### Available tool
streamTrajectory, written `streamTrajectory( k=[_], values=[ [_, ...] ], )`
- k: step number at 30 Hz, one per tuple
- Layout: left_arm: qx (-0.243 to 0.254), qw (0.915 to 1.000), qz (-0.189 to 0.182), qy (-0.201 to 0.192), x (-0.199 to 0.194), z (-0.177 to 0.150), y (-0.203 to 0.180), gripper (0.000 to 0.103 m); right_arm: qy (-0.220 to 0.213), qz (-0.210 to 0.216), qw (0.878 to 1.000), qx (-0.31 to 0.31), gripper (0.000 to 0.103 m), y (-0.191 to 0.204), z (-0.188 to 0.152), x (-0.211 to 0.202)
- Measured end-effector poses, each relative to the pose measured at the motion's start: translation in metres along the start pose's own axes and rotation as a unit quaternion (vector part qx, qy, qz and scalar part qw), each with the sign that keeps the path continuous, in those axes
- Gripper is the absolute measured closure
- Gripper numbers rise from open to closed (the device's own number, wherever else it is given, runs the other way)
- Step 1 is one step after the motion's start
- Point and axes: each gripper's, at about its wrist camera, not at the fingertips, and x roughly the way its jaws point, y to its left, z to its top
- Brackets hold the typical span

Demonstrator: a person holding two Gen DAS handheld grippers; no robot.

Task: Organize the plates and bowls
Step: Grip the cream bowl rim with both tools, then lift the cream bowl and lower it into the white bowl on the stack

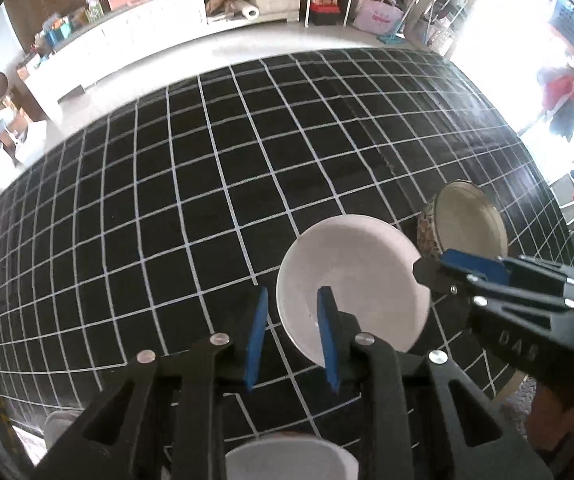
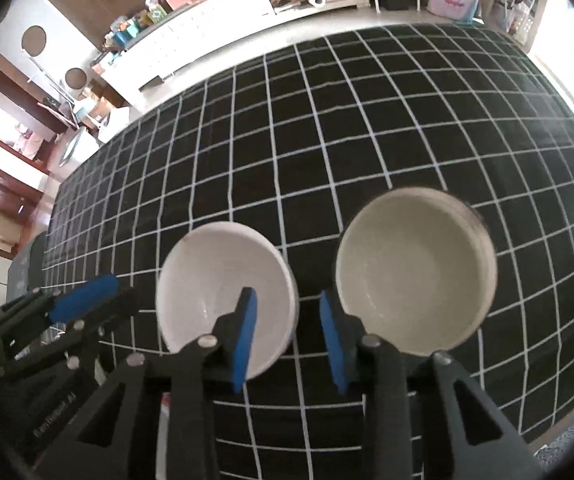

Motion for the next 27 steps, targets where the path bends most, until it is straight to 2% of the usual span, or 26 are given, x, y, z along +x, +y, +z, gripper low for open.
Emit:
streamTrajectory(
  k=[3,5,7,10,19,27],
  values=[
    [0.001,0.9999,-0.007,0.015,0.013,-0.001,0.002,0.084,0.006,-0.005,1.000,-0.001,0.069,0.000,0.001,0.007],
    [0.002,0.9997,-0.006,0.022,0.022,-0.004,0.004,0.088,0.012,-0.005,1.000,-0.003,0.074,0.001,0.001,0.012],
    [0.005,0.9998,0.003,0.018,0.024,-0.007,0.006,0.091,0.017,-0.005,1.000,-0.002,0.085,0.002,0.000,0.016],
    [0.008,0.9998,0.007,0.016,0.027,-0.010,0.010,0.097,0.018,-0.024,1.000,-0.009,0.092,0.002,-0.001,0.017],
    [0.019,0.9992,0.025,0.023,0.031,-0.018,0.010,0.098,0.001,-0.048,0.999,-0.009,0.092,0.003,-0.021,0.011],
    [0.028,0.9989,0.029,0.022,0.030,-0.026,0.001,0.098,0.002,-0.039,0.999,-0.003,0.092,0.001,-0.029,0.011]
  ],
)
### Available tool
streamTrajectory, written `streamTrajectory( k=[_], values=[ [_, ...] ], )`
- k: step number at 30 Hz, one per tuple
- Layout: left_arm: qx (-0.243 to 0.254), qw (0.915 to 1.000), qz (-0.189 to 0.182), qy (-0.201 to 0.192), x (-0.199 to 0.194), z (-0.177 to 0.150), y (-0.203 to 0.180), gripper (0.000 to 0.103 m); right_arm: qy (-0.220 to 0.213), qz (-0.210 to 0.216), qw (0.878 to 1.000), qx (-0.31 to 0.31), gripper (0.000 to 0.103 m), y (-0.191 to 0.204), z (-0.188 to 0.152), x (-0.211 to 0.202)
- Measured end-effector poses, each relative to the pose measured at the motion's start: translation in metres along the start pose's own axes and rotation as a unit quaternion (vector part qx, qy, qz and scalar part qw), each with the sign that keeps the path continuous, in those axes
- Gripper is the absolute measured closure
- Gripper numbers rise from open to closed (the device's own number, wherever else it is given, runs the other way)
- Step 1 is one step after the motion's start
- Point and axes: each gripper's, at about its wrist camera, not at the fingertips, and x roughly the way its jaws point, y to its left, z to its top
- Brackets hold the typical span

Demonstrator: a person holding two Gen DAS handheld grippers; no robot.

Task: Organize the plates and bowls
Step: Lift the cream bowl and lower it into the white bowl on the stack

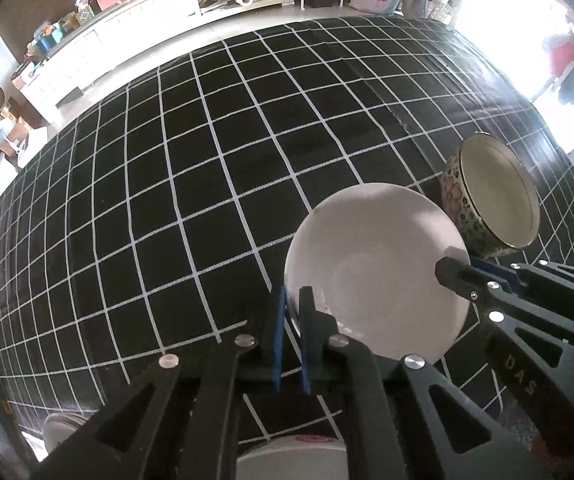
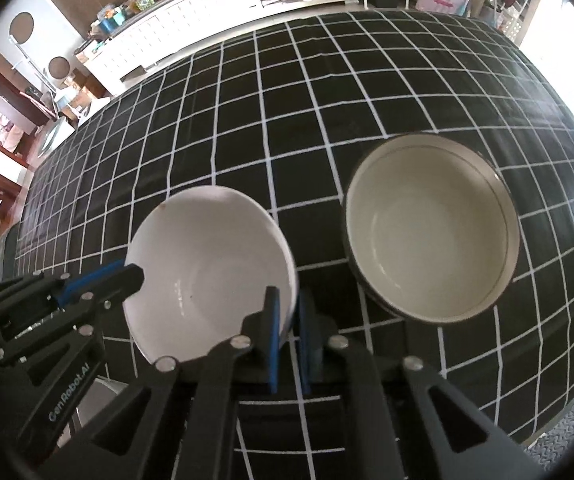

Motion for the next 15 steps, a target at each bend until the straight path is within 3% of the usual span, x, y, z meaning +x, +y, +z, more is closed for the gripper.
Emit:
streamTrajectory(
  k=[8,15],
  values=[
    [-0.020,0.9994,0.011,-0.025,-0.033,-0.015,0.001,0.098,-0.003,0.020,0.999,0.029,0.092,0.006,-0.005,-0.019],
    [-0.043,0.9976,0.014,-0.053,-0.081,-0.043,0.013,0.098,-0.035,0.022,0.999,0.003,0.092,0.034,-0.016,-0.067]
  ],
)
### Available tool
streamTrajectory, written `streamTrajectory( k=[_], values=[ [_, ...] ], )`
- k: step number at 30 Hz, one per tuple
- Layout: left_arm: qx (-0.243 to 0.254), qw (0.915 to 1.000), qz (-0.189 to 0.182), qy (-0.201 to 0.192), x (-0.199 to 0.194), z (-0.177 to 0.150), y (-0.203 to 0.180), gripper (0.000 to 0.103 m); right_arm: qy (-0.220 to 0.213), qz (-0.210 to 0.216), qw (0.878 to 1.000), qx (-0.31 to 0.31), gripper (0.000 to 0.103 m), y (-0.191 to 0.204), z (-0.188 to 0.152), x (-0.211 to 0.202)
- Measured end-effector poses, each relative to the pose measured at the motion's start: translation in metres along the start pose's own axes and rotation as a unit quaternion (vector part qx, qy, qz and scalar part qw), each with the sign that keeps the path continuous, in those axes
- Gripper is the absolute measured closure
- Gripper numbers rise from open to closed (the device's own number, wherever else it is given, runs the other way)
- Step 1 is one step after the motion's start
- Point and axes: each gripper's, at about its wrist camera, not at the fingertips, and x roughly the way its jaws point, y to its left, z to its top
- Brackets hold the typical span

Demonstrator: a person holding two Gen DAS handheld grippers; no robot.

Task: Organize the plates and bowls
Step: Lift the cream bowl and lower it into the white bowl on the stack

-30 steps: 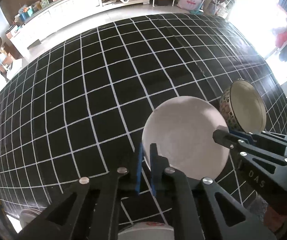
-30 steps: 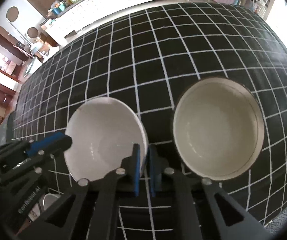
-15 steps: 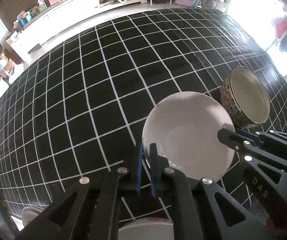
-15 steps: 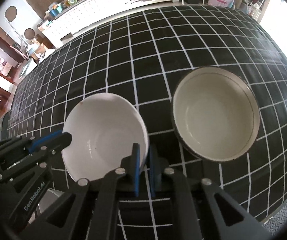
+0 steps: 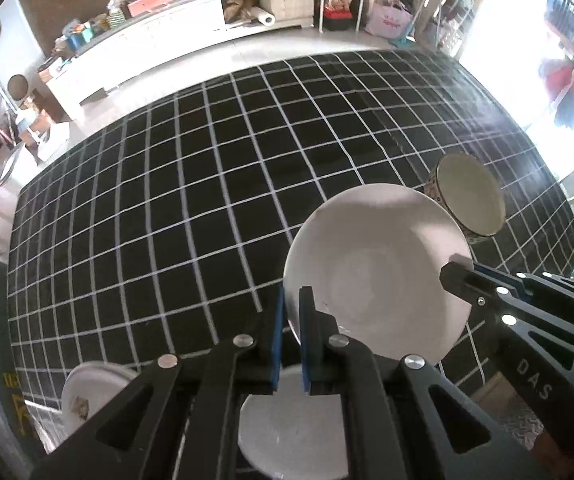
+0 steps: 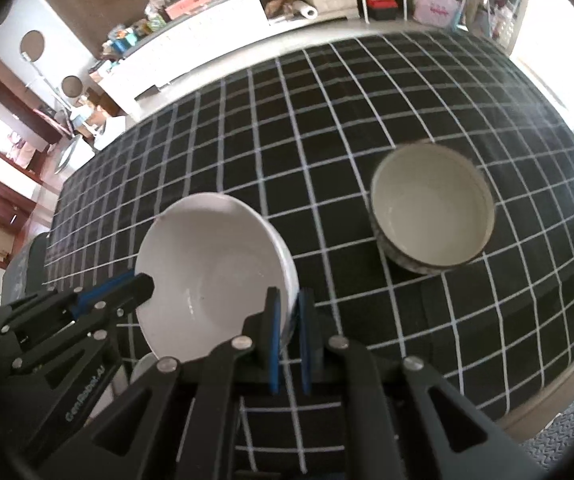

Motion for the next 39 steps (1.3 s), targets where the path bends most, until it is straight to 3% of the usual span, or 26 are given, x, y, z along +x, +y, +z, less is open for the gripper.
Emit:
streamTrajectory(
  k=[7,18,29,39],
  values=[
    [-0.022,0.9996,0.005,-0.015,-0.035,-0.039,0.015,0.098,0.003,0.015,1.000,-0.013,0.092,0.017,-0.028,-0.012],
    [-0.030,0.9995,0.007,-0.010,-0.048,-0.092,0.022,0.098,0.034,0.015,0.999,-0.013,0.092,0.034,-0.072,-0.002],
    [-0.047,0.9986,-0.001,0.023,-0.021,-0.108,0.032,0.098,0.058,0.003,0.998,-0.014,0.092,0.035,-0.089,0.019],
    [-0.048,0.9981,-0.004,0.038,-0.007,-0.113,0.035,0.098,0.046,-0.006,0.999,-0.013,0.092,0.039,-0.096,0.027]
  ],
)
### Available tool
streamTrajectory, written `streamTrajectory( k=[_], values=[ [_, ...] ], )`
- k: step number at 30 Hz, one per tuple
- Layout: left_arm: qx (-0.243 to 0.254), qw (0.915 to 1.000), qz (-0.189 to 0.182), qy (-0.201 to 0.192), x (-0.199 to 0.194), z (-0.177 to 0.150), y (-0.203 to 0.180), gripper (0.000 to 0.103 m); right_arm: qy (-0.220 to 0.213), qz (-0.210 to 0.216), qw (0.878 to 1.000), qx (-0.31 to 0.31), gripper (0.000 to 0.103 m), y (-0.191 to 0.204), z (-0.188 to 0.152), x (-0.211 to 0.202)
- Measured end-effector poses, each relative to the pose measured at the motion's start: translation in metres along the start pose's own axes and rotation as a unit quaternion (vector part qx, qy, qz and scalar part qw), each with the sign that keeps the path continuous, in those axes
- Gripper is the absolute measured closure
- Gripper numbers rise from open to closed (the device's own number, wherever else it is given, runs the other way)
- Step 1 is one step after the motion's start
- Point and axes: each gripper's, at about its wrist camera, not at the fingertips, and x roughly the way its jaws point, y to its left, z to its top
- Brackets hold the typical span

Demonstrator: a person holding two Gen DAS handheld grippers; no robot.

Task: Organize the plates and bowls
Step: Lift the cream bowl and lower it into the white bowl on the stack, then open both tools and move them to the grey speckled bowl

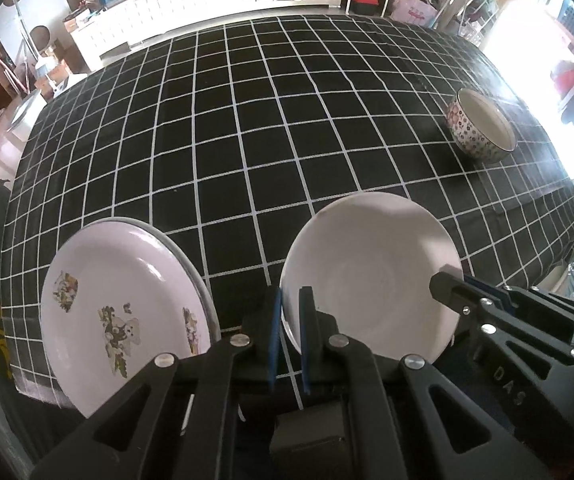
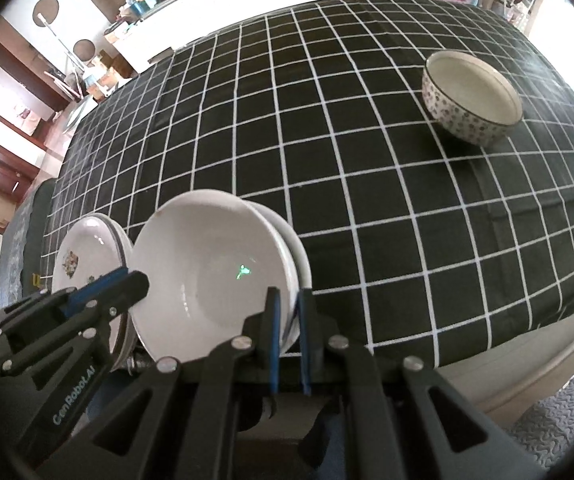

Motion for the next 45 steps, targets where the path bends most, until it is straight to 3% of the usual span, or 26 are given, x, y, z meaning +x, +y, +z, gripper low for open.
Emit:
streamTrajectory(
  k=[16,31,45],
  values=[
    [-0.002,1.0000,0.008,0.004,0.004,0.000,0.000,0.097,-0.021,-0.017,1.000,-0.008,0.091,0.001,-0.004,-0.002],
    [-0.001,0.9997,0.001,-0.024,-0.029,-0.003,0.006,0.097,-0.056,-0.035,0.998,0.012,0.090,-0.012,-0.002,-0.036],
    [0.042,0.9976,-0.013,-0.052,-0.061,0.009,-0.030,0.097,-0.098,-0.017,0.994,0.033,0.090,-0.029,0.002,-0.071]
  ],
)
